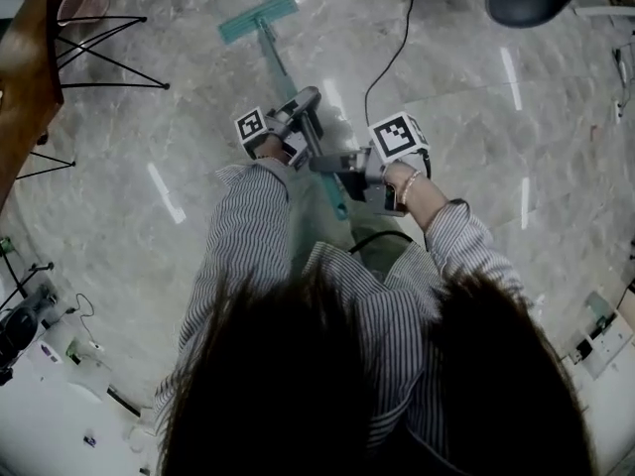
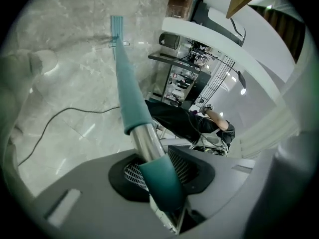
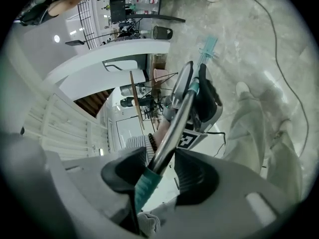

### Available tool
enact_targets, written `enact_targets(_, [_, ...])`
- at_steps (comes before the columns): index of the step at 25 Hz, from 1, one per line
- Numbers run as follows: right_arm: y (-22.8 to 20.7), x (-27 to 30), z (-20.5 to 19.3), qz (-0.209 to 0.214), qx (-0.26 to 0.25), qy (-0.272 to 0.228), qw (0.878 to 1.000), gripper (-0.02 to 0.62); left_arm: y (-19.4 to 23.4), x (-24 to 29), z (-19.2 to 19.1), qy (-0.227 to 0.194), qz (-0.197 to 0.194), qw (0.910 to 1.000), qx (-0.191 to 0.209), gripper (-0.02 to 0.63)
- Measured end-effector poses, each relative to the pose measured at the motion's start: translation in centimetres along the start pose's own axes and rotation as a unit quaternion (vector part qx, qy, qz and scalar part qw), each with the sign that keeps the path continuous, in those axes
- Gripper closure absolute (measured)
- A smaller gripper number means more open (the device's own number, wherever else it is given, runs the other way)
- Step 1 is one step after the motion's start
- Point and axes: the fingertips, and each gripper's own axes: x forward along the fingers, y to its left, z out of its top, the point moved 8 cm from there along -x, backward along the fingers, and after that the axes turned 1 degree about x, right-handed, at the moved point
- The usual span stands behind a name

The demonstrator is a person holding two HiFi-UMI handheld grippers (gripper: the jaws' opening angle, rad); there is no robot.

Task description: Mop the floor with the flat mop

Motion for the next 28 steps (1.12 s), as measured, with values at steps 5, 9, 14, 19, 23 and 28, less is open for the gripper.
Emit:
enact_targets(5, [-3.5, -4.6, -7.2, 0.004, 0.002, 0.019, 1.0, 0.416, 3.8, -1.7, -8.7, -0.016, -0.005, 0.9998, -0.007, 0.497])
enact_targets(9, [-4.0, -5.6, -14.8, 0.0, 0.01, 0.038, 0.999, 0.416, 4.8, -5.9, -15.4, -0.014, 0.0, 0.9997, -0.02, 0.503])
enact_targets(14, [-4.6, -4.7, -18.7, -0.004, 0.021, 0.033, 0.999, 0.416, 5.5, -8.7, -17.9, 0.001, 0.003, 0.999, -0.044, 0.514])
enact_targets(19, [-5.4, -4.4, -19.4, -0.002, 0.046, 0.017, 0.999, 0.416, 6.2, -9.0, -17.9, 0.02, 0.024, 0.9986, -0.042, 0.517])
enact_targets(23, [-5.6, -4.3, -19.2, 0.004, 0.033, 0.009, 0.999, 0.416, 6.2, -8.7, -17.7, 0.026, 0.021, 0.9988, -0.037, 0.515])
enact_targets(28, [-5.7, -4.2, -19.3, 0.003, 0.035, 0.015, 0.999, 0.416, 6.3, -8.8, -17.9, 0.032, 0.028, 0.9984, -0.038, 0.516])
